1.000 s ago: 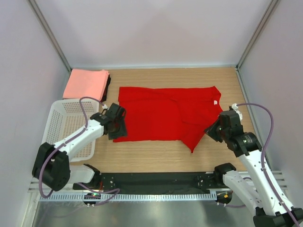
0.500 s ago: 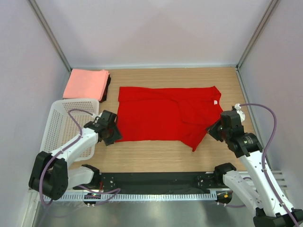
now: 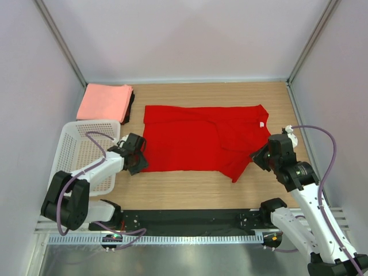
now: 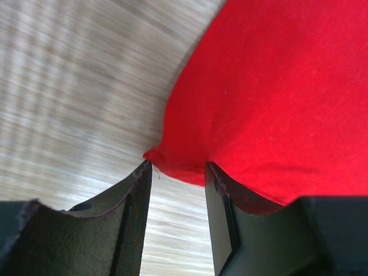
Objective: Fold and stack the t-shirts
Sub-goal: Fold the tshirt
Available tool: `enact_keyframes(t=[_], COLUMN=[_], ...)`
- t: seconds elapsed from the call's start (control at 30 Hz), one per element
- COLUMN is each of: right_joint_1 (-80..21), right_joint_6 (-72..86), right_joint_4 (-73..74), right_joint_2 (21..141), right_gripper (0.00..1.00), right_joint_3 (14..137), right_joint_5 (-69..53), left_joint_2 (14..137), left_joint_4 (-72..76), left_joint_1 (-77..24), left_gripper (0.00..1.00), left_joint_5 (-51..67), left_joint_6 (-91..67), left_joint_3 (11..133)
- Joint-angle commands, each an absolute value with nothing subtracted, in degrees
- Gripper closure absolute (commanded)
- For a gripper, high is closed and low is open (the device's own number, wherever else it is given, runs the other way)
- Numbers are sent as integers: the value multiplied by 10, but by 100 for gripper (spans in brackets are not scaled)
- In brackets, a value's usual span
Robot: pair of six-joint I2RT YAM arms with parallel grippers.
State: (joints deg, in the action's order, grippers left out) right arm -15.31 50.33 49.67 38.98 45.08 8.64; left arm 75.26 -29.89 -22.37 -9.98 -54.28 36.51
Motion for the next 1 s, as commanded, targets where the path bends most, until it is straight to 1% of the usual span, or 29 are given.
enact_keyframes(t=[0.0,0.03,0.07,0.13,0.17,0.2,0.23,0.4,0.57,0.67,0.97], right_joint_1=[-156,-155,-155,-155,-155,-156,-156,-156,-156,-156,-151], right_joint_6=[507,507,507,510,512,512,515,522,528,519,482], right_joint_4=[472,472,472,474,474,473,472,468,469,457,420], right_joint_2=[387,387,388,387,386,384,382,375,386,403,507], right_gripper=[99,99,99,99,99,99,99,99,99,99,99], right_joint_3=[456,455,455,452,451,449,446,448,448,460,534], right_joint_5=[98,100,103,108,113,116,120,168,230,249,302], left_joint_2=[762,764,762,759,757,751,747,740,769,787,877], left_joint_4=[-267,-268,-267,-268,-268,-270,-272,-292,-318,-320,-358], left_joint_1=[-221,-221,-221,-221,-221,-221,-221,-221,-221,-221,-220], left_gripper=[57,59,68,80,90,93,99,100,100,100,100], left_joint_5=[-135,-136,-137,-135,-133,-130,-128,-108,-91,-91,-115], left_joint_6=[-560,-560,-561,-562,-562,-562,-562,-541,-528,-521,-495], left_joint_3=[352,354,354,355,355,358,361,401,457,474,597])
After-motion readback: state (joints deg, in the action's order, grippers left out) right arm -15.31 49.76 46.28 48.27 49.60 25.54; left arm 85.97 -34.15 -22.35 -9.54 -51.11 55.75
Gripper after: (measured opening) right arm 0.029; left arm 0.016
